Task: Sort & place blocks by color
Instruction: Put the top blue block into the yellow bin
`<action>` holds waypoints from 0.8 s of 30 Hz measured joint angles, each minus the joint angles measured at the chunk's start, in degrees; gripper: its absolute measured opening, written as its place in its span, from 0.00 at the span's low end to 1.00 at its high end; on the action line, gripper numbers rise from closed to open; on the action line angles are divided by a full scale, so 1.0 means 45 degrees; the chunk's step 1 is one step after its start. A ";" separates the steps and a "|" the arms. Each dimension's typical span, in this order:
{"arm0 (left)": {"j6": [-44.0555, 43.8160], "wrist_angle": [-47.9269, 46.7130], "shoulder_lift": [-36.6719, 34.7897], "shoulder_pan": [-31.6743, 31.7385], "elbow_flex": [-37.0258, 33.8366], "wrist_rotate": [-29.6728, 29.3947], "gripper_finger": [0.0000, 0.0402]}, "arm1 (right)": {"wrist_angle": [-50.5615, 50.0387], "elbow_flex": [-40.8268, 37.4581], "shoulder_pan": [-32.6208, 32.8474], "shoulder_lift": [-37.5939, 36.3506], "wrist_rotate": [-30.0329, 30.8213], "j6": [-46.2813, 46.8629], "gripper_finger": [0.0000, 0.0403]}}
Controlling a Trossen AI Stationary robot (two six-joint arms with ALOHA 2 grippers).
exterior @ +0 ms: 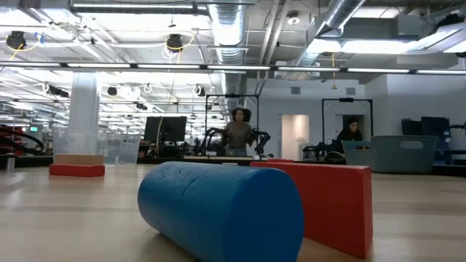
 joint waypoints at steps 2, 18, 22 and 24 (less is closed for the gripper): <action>-0.0708 0.0835 -0.0734 -0.0362 -0.1449 0.0084 0.31 | 0.0028 0.0000 -0.0152 0.0010 -0.0004 0.0005 0.30; -0.9131 0.4447 -0.4249 -0.4976 -1.0271 0.3795 0.32 | 0.0857 0.0001 -0.0626 0.0471 -0.1334 0.0150 0.26; -1.0150 0.4541 -0.4659 -0.6180 -1.1009 0.5609 0.32 | 0.0916 0.0005 -0.0886 0.1163 -0.1005 0.1034 0.23; -1.0565 0.4925 -0.4696 -0.6578 -1.1589 0.6161 0.32 | 0.0894 0.0005 -0.1058 0.1699 -0.1005 0.1544 0.22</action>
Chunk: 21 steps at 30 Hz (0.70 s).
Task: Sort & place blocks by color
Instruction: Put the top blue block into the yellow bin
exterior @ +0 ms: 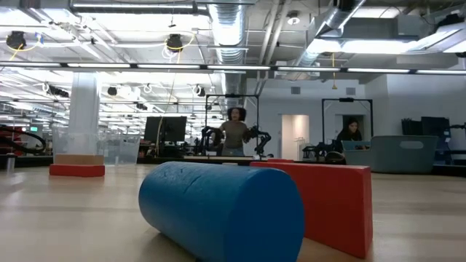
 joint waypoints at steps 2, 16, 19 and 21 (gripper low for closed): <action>-0.0261 0.0990 0.0000 -0.0237 -0.0686 0.0018 0.32 | -0.0007 0.0000 -0.0123 0.0547 0.0002 0.0344 0.21; -0.0449 0.3855 -0.0008 0.0100 -0.3609 0.1505 0.38 | 0.0473 0.1289 0.0333 0.4127 0.0707 0.2603 0.22; -0.0191 0.3869 -0.0019 0.0284 -0.3609 0.2344 0.44 | -0.0259 0.1891 0.0841 0.4539 0.1350 0.2864 0.22; 0.0056 0.4025 -0.0019 0.0402 -0.3604 0.2859 0.47 | -0.1002 0.2278 0.1117 0.4697 0.1667 0.3035 0.22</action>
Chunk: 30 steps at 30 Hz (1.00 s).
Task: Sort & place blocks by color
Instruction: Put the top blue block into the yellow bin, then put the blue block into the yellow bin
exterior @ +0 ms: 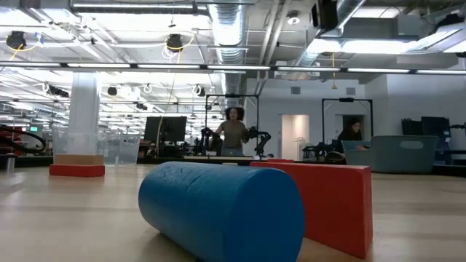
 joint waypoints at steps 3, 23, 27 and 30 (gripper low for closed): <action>0.0398 0.0123 0.0000 0.0145 0.0186 0.0422 0.52 | -0.1534 0.0489 0.0092 0.0040 0.0067 0.0363 0.22; 0.2557 -0.1202 0.0259 0.2082 0.4731 -0.7149 0.57 | -0.9139 0.1938 0.0276 0.0104 -0.1754 0.0234 0.22; 0.3958 -0.0850 0.1539 0.3411 0.4614 -0.4914 0.57 | -0.9069 0.1943 0.0661 0.0458 -0.1708 0.0630 0.22; 0.4520 -0.0615 0.2375 0.3871 0.4614 -0.3442 0.57 | -0.8981 0.1943 0.0891 0.0710 -0.1686 0.0736 0.22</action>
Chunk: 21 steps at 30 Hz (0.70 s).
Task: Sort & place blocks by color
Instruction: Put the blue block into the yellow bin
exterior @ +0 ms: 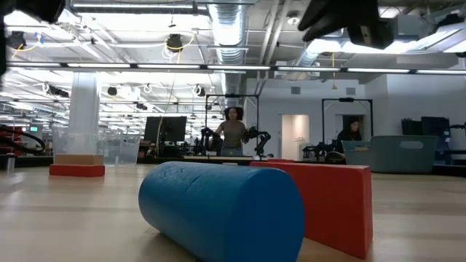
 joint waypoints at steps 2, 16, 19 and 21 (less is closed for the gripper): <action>0.0179 0.0117 0.0442 0.0096 0.0005 0.1025 0.57 | -0.0016 0.0000 0.0111 0.0078 -0.0010 0.0028 0.22; -0.1792 0.0366 0.0887 -0.0712 0.0385 0.3903 0.57 | -0.0158 0.0000 0.0487 0.0152 -0.0039 -0.0828 0.22; -0.2161 0.0295 0.0884 -0.0707 0.0972 0.3257 0.57 | -0.0439 -0.0019 0.0677 0.0277 0.0064 -0.1320 0.22; -0.2159 0.0386 0.0884 -0.0702 0.1387 0.2491 0.57 | -0.0399 0.0024 0.0708 0.0500 0.0090 -0.1548 0.22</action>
